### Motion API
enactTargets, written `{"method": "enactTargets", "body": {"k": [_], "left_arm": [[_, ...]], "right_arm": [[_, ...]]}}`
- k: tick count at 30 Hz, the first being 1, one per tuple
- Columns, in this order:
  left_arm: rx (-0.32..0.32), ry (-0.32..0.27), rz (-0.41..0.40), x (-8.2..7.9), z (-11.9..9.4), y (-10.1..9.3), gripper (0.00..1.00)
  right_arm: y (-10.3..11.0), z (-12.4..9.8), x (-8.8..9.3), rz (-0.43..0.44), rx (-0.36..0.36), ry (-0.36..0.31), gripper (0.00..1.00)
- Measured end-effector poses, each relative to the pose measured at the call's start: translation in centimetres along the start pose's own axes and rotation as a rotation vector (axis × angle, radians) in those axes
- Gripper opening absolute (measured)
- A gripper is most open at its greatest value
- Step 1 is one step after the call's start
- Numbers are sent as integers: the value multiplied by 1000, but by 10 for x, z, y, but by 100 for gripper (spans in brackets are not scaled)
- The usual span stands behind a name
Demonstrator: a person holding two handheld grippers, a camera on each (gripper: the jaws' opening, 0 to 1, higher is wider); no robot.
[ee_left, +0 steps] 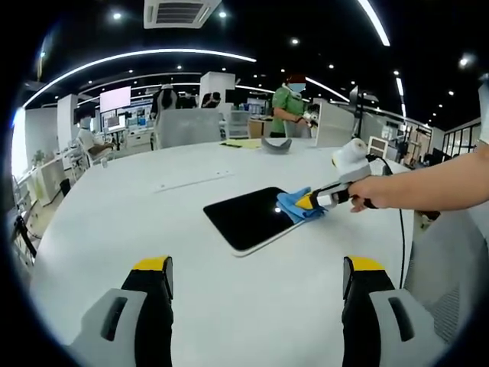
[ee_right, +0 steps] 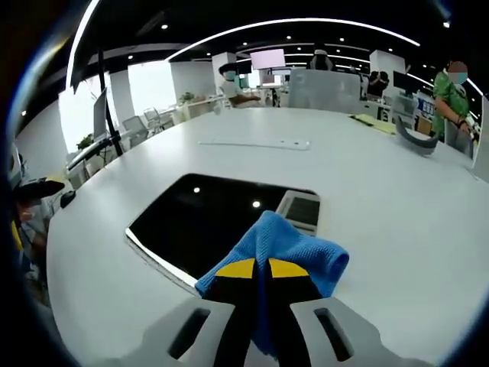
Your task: Wipe the mirror surface with the cleaning cloth until all visible marks leave the cleaned area.
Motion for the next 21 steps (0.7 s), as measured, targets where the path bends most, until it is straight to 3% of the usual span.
{"method": "enactTargets", "body": {"k": [21], "left_arm": [[-17,16,-2,1,0,4,93]], "right_arm": [[-14,23,-15,3,-5,-8,0]]}}
Point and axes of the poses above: the point that each gripper's makers call its tool centre point, and the gripper's own axes: z roughly forward along the fingers, y roughly to its left, x roughly out of its underside, the point moved 9 cm from there along -z, roughly backward along the fingers, and after that the axes turned 4 degrees about -x, right-handed, at the moved point
